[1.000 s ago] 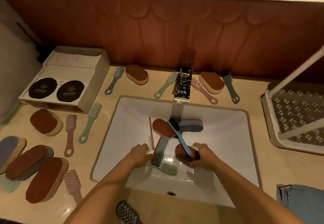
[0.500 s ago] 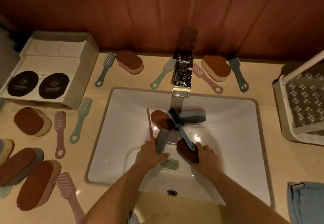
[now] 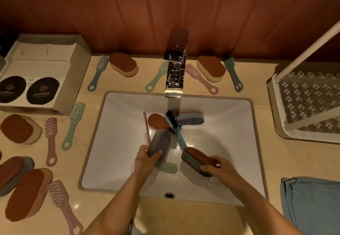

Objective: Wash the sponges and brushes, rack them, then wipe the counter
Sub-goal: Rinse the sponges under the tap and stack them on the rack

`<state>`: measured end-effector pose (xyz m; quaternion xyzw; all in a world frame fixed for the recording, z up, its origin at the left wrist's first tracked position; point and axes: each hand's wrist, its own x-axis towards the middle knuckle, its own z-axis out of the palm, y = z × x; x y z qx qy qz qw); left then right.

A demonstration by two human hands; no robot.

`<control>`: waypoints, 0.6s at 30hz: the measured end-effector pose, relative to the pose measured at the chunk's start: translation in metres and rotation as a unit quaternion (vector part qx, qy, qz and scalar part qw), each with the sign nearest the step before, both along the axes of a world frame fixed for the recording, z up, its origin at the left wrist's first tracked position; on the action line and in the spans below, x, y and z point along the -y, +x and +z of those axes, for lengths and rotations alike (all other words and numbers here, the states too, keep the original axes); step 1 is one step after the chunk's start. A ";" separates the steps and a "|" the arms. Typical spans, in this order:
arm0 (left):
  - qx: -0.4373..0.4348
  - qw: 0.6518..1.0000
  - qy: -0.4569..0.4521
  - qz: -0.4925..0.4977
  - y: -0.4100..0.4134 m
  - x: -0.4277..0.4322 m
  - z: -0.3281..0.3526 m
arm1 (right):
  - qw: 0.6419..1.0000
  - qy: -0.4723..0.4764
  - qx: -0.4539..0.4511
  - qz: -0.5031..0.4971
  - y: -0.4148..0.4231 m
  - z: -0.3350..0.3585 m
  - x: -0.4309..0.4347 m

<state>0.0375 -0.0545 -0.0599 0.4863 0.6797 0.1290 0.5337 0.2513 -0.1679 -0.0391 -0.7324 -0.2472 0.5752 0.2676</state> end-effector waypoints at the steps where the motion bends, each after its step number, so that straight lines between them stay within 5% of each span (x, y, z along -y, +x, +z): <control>1: 0.038 0.999 -0.003 0.028 -0.003 0.002 0.005 | 1.000 0.007 -0.013 -0.025 0.000 0.004 0.002; 8: 0.247 0.965 -0.042 0.074 -0.024 0.016 0.058 | 0.960 0.104 -0.181 -0.186 -0.016 0.047 -0.003; 18: 0.350 0.932 -0.081 -0.048 -0.025 0.020 0.109 | 0.900 0.108 -0.339 -0.251 -0.052 0.102 -0.015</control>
